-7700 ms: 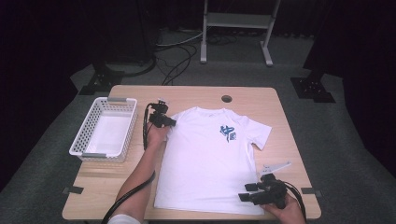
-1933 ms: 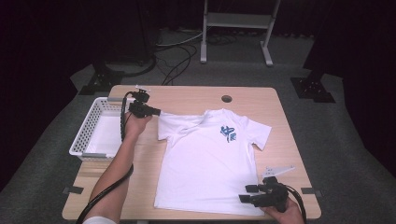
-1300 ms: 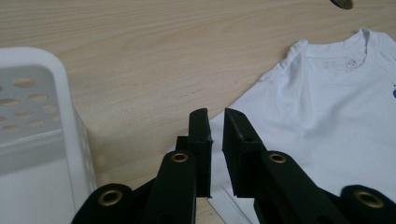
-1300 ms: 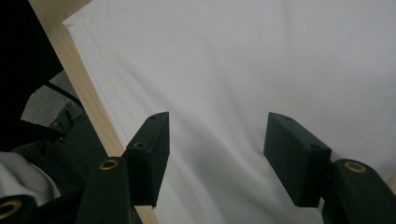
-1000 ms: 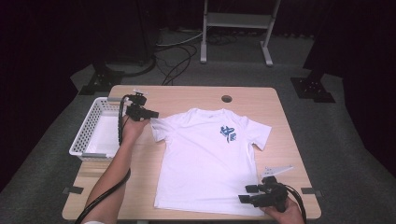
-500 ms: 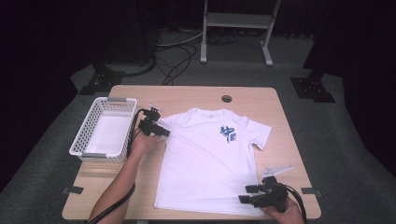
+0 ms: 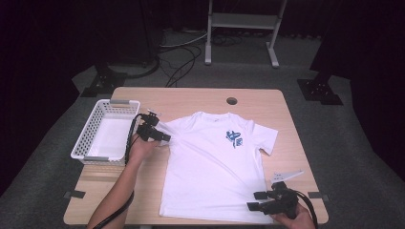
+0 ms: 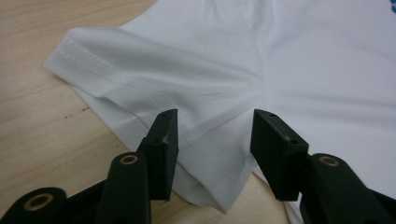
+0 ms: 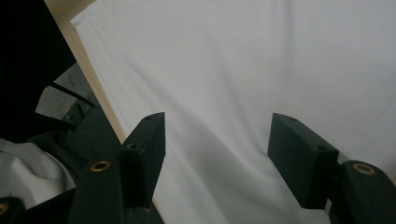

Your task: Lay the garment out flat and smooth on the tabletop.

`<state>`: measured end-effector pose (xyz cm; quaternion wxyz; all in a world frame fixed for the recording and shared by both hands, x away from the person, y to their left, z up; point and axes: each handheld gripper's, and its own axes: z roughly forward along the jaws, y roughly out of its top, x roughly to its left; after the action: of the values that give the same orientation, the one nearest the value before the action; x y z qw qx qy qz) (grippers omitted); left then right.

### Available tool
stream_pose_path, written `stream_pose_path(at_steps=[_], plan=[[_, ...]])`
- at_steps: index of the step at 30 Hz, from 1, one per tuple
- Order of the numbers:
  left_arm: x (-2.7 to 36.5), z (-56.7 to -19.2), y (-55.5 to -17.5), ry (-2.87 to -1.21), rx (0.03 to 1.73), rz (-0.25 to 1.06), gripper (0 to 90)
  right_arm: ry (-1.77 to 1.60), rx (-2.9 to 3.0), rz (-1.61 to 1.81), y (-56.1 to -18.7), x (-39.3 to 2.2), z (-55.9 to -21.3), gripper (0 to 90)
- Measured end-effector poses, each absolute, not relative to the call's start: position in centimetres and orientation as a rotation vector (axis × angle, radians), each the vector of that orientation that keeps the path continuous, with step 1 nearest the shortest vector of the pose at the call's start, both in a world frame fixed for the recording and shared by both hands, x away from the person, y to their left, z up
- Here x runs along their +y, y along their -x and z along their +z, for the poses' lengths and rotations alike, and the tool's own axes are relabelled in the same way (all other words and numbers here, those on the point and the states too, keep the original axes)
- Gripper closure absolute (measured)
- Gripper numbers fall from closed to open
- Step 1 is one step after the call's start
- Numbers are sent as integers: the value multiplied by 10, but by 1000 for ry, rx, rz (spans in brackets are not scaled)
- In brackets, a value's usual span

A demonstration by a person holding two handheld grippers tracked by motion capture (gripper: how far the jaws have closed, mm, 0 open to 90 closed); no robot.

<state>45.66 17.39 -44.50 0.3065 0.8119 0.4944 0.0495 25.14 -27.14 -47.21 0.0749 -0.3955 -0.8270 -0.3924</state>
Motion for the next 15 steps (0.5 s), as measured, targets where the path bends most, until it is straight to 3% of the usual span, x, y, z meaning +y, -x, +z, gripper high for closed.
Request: stream_pose_path(at_steps=[5,8,9,15], plan=[[162,-446,-452,-2125,1233,126,422,1250,-2513,-1243,-281,-268,-456,356],[155,-449,-451,-2121,1213,119,394,1361,-2516,-1290,-315,-269,-448,345],[151,-451,-450,-2116,1204,112,381,1470,-2494,-1286,-343,-272,-447,338],[149,-456,-451,-2106,1221,106,334,1725,-2351,-1294,-403,-285,-451,338]])
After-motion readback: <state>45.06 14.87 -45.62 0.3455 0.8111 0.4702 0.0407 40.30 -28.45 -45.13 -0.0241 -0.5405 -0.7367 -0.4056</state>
